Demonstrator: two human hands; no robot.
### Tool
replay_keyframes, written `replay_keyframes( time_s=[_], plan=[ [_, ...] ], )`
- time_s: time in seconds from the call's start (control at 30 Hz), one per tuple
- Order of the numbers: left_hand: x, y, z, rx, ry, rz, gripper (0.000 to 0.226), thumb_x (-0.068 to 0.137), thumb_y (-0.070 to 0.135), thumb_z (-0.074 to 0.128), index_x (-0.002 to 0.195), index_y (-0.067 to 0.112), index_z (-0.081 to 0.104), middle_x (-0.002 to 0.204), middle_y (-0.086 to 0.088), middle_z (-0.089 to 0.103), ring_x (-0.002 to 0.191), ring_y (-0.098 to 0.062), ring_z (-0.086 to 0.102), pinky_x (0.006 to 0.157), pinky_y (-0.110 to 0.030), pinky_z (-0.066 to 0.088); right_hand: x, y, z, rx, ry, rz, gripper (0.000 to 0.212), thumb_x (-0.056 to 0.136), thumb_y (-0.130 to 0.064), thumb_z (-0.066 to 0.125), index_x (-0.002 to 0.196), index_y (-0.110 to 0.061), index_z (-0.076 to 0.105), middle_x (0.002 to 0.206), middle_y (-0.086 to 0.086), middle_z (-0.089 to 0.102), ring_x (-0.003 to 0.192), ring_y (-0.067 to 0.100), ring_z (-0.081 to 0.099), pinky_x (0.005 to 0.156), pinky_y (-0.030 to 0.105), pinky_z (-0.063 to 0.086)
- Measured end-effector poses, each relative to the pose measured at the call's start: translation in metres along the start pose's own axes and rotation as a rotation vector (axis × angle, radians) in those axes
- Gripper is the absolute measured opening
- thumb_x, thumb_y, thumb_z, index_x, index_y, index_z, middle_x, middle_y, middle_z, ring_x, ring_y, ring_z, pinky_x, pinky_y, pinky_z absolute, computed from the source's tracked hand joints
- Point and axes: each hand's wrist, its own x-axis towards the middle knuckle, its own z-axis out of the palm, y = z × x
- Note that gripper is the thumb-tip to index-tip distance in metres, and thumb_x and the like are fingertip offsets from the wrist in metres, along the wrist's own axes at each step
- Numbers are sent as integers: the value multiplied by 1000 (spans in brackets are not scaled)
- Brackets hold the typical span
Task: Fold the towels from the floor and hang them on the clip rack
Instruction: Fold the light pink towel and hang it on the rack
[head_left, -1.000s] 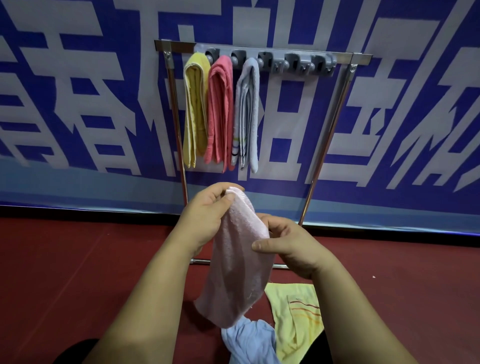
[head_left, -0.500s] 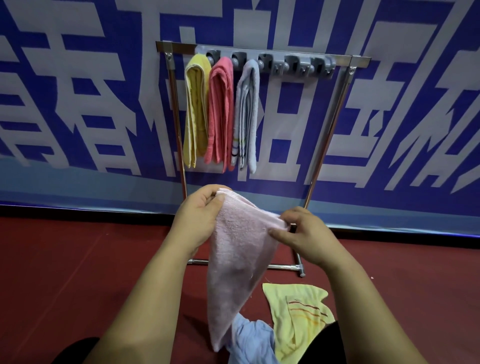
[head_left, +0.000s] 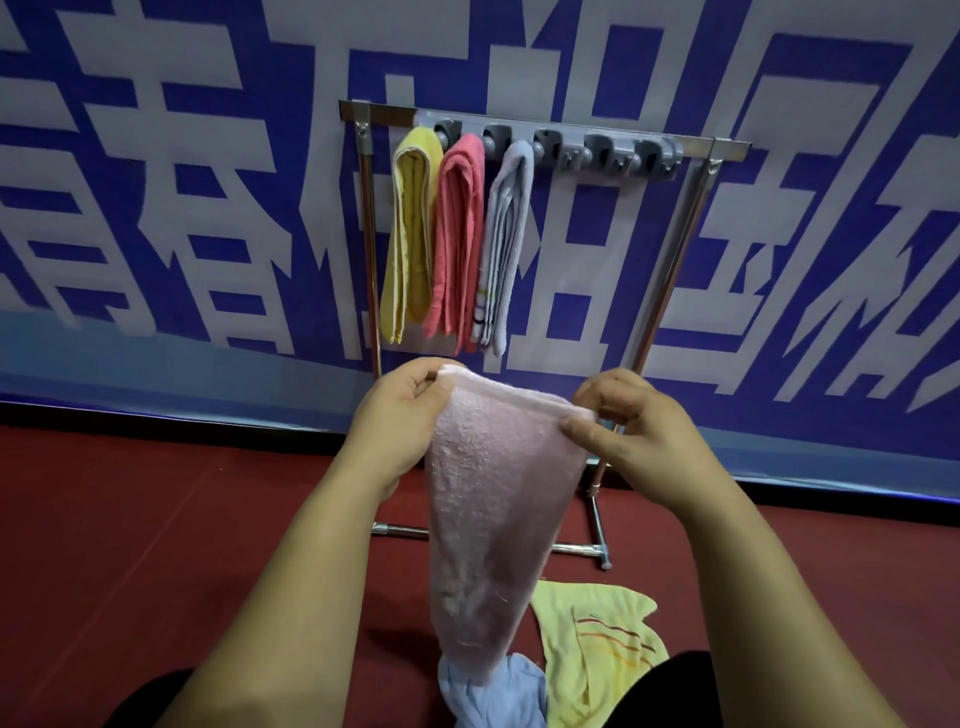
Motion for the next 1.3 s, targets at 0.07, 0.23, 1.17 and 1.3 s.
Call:
replay_keyframes(
  time_s=[0.07, 0.23, 1.17, 1.3],
  plan=[
    [-1, 3, -1, -3, 7, 9, 25, 108, 20, 59, 107, 33, 80, 102, 4, 82, 97, -14, 77, 86, -36, 57, 1, -4, -1, -98, 74, -14, 17, 94, -35, 77, 82, -31, 65, 104, -14, 60, 97, 5, 62, 81, 30, 52],
    [-6, 7, 2, -24, -3, 24, 23, 108, 21, 61, 111, 34, 79, 105, 6, 82, 103, -16, 77, 94, -39, 60, 3, -4, 4, -446, 209, 67, 17, 97, -41, 71, 87, -32, 59, 93, -11, 57, 86, 15, 58, 67, 32, 45],
    [15, 38, 15, -73, 26, 20, 12, 104, 15, 67, 104, 18, 79, 91, 3, 79, 87, -9, 72, 84, -27, 59, 27, -14, -22, -162, 288, 189, 19, 100, -25, 68, 115, -20, 79, 97, -10, 73, 92, 13, 69, 80, 31, 54],
    [16, 27, 16, -79, 18, -26, 12, 101, 14, 71, 100, 20, 82, 101, -4, 82, 99, -20, 75, 98, -36, 60, 27, -4, -17, -273, 213, 223, 13, 104, -32, 63, 107, -25, 73, 95, -6, 70, 88, 16, 65, 69, 29, 47]
  ],
)
